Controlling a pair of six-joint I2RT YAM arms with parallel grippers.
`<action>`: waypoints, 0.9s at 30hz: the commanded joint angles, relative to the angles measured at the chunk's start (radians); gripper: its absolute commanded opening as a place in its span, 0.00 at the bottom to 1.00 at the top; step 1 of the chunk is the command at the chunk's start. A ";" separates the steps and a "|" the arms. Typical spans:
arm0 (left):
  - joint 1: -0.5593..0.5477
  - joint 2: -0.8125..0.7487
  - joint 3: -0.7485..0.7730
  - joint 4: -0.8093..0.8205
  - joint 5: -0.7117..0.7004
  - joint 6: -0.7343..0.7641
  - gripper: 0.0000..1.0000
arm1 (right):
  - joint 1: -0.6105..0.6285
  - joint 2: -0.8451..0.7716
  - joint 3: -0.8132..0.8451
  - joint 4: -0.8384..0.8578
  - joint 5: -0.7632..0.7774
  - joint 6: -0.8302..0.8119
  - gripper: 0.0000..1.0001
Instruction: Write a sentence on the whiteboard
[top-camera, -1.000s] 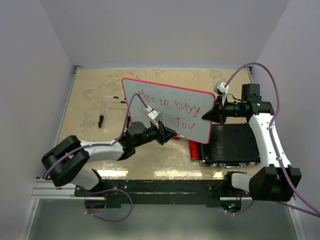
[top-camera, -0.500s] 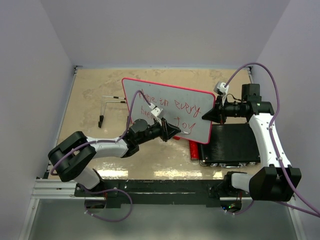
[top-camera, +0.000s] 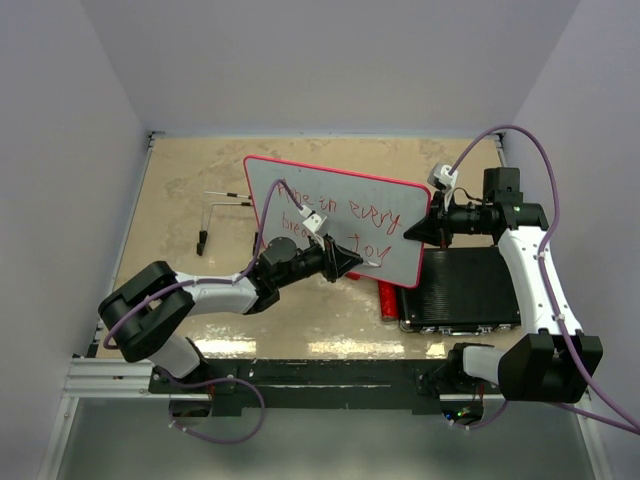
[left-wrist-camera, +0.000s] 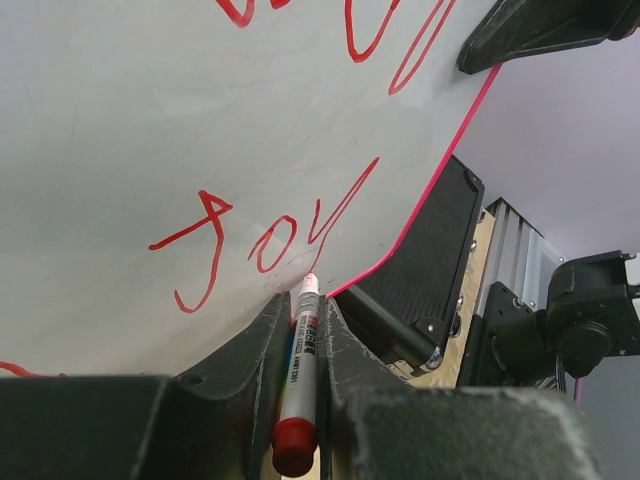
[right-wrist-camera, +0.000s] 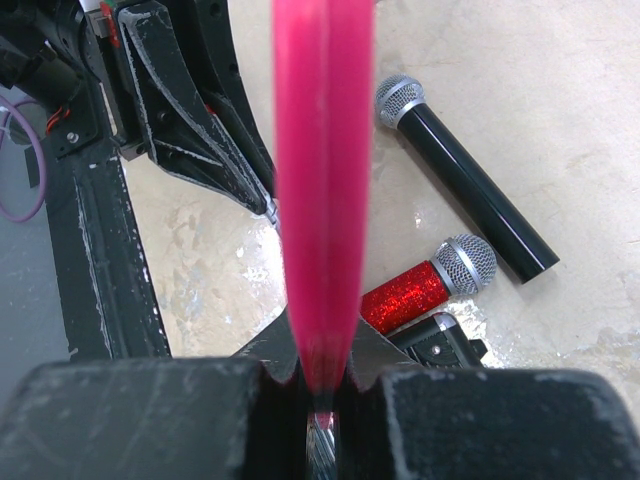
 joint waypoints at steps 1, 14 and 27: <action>-0.004 0.010 0.040 0.057 -0.008 -0.009 0.00 | 0.007 -0.030 0.011 0.017 -0.055 0.002 0.00; -0.003 0.032 0.049 0.048 -0.017 -0.008 0.00 | 0.009 -0.029 0.011 0.015 -0.055 0.002 0.00; 0.001 0.023 0.020 0.019 -0.045 0.008 0.00 | 0.007 -0.032 0.014 0.014 -0.057 0.002 0.00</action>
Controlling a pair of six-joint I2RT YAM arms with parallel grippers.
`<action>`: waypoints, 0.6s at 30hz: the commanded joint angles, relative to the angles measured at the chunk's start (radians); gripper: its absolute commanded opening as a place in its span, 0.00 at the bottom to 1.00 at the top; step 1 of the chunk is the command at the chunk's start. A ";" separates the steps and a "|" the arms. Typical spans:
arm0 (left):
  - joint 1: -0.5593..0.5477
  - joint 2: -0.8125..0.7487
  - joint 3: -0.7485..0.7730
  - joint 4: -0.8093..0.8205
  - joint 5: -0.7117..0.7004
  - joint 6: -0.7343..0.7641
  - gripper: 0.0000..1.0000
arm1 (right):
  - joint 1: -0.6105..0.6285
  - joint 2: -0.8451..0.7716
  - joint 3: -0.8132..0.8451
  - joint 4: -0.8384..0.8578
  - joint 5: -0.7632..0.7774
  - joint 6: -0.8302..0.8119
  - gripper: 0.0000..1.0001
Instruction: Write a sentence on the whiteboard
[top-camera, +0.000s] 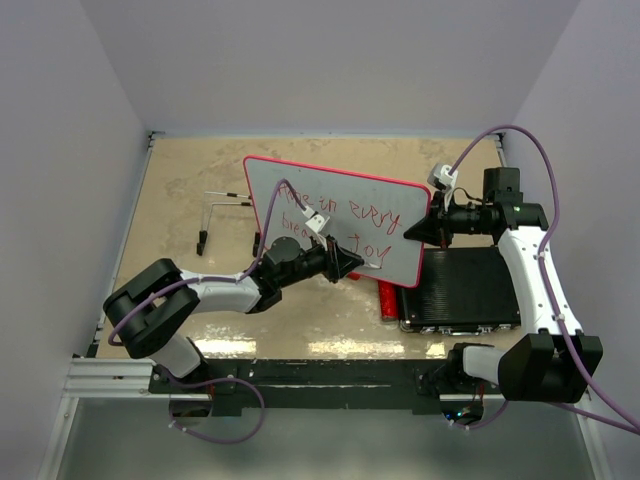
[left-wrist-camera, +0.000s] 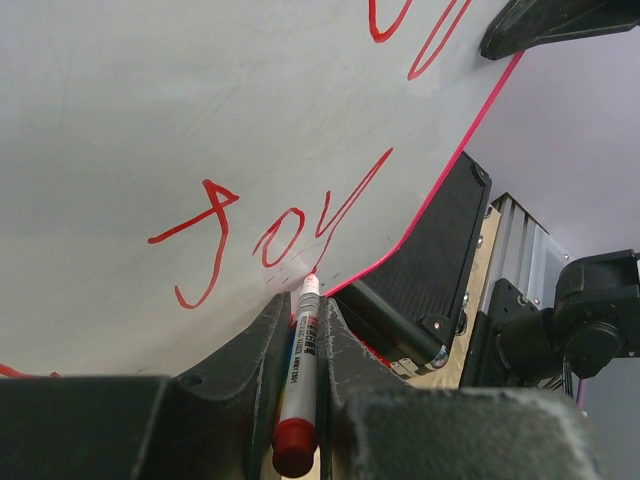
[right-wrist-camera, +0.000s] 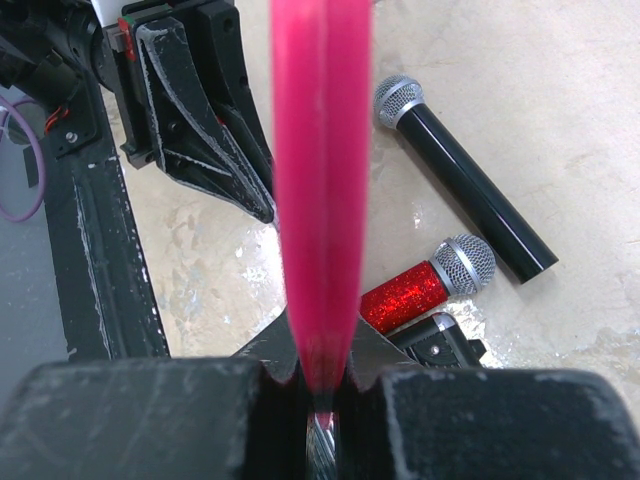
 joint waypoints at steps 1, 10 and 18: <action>0.001 -0.013 -0.001 0.025 -0.042 0.014 0.00 | 0.009 -0.032 0.014 0.012 -0.057 0.003 0.00; 0.017 -0.033 -0.022 -0.001 -0.063 0.023 0.00 | 0.009 -0.029 0.016 0.012 -0.059 0.003 0.00; 0.023 -0.056 0.008 -0.025 -0.073 0.039 0.00 | 0.009 -0.029 0.014 0.013 -0.057 0.002 0.00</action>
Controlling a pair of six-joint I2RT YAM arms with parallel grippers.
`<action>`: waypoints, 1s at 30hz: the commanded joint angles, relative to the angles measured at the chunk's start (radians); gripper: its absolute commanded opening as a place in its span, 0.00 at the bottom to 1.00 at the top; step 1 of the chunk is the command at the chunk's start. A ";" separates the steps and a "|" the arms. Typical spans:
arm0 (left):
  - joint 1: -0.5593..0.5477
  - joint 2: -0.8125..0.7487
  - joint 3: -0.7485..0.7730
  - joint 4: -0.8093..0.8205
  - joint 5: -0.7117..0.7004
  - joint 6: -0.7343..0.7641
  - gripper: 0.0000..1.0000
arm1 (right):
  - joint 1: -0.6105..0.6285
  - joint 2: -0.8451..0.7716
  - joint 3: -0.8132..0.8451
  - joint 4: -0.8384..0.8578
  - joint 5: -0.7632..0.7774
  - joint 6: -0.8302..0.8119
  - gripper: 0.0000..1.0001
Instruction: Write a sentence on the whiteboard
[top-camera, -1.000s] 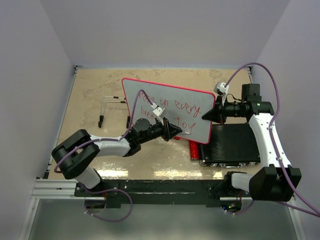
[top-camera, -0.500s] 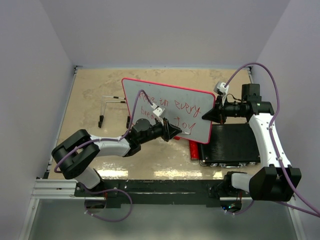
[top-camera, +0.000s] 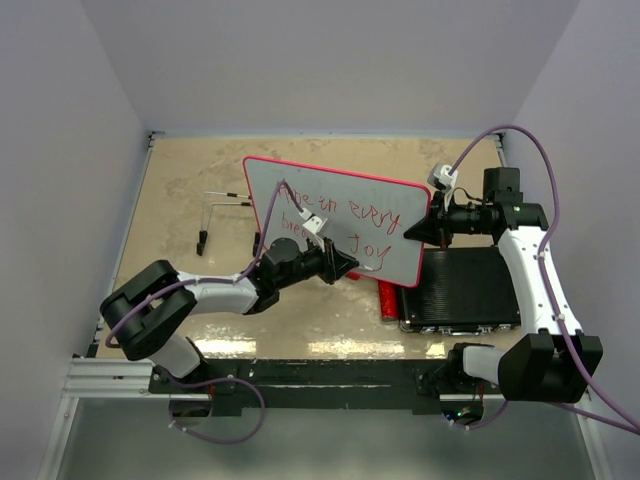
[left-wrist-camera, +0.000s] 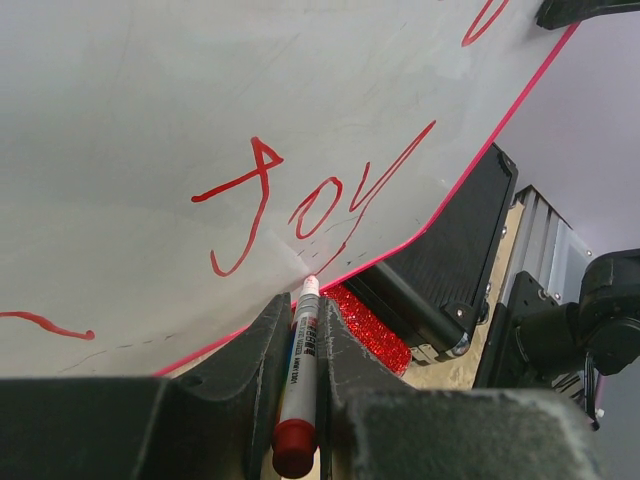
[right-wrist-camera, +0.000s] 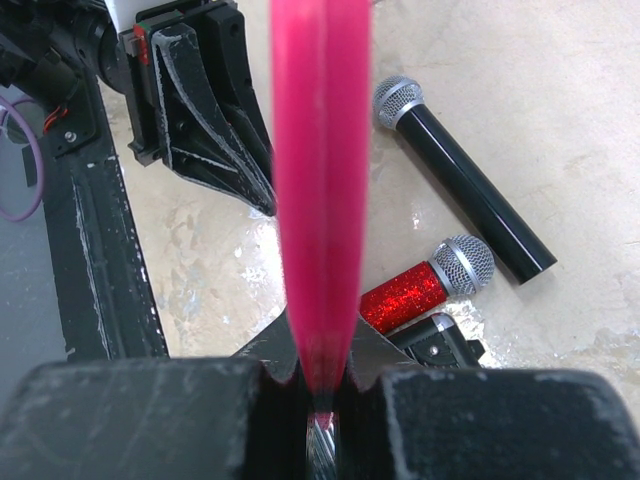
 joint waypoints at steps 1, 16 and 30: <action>0.014 -0.051 0.034 0.011 -0.052 0.040 0.00 | 0.009 -0.029 0.014 0.012 -0.058 0.005 0.00; 0.011 -0.013 0.149 -0.018 0.011 0.052 0.00 | 0.009 -0.033 0.013 0.012 -0.057 0.005 0.00; -0.005 -0.267 0.077 -0.095 0.168 0.087 0.00 | 0.009 -0.018 0.024 -0.005 -0.068 -0.017 0.00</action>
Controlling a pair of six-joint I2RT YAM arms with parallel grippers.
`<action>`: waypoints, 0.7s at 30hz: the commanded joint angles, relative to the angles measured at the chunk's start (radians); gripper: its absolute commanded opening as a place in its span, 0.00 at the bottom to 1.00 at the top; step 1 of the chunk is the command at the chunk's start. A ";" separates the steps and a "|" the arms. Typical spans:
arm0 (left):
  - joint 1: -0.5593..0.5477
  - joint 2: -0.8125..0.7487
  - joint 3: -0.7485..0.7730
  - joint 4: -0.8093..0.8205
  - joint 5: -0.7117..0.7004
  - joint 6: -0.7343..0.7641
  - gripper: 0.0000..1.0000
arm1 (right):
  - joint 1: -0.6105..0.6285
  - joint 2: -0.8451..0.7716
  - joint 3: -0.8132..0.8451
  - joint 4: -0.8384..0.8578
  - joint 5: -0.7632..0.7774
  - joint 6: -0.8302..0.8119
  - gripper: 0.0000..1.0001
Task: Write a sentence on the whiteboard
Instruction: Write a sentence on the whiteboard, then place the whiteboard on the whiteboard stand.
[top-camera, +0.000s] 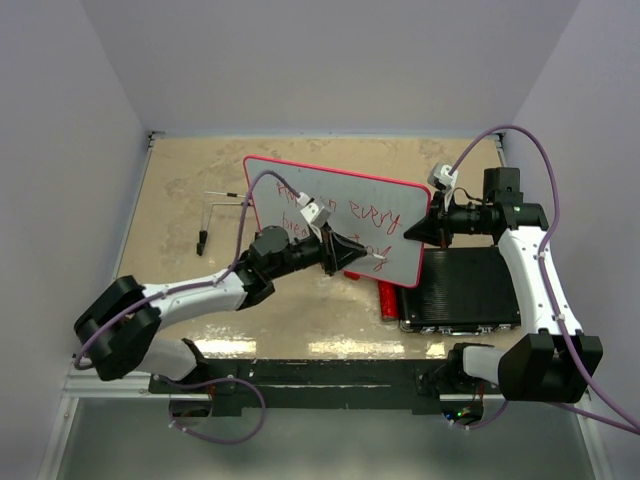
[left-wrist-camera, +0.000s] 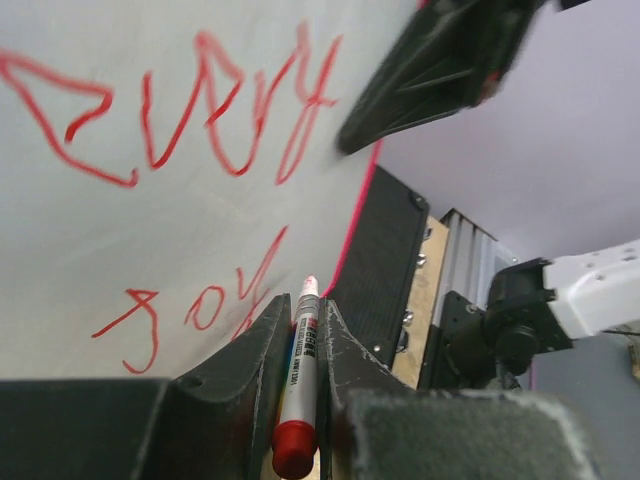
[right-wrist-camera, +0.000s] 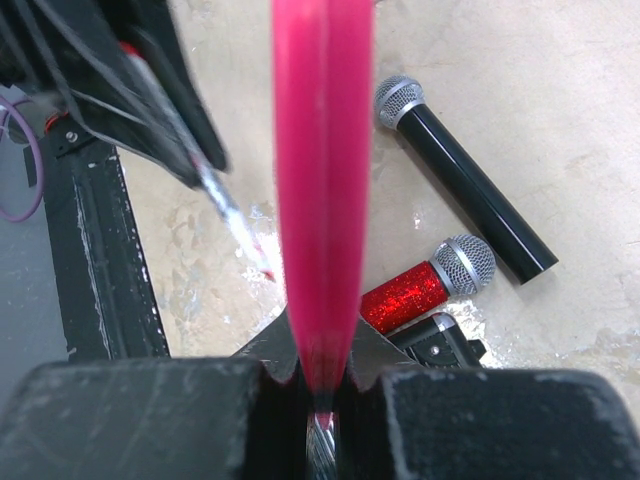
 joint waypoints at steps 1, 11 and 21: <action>-0.003 -0.175 -0.034 -0.066 0.060 0.085 0.00 | 0.009 -0.010 0.028 -0.013 -0.071 -0.021 0.00; 0.150 -0.510 0.001 -0.485 0.002 0.216 0.00 | 0.009 0.069 0.149 -0.202 -0.119 -0.189 0.00; 0.181 -0.617 0.293 -0.782 -0.235 0.329 0.00 | 0.009 0.077 0.280 -0.167 -0.129 -0.095 0.00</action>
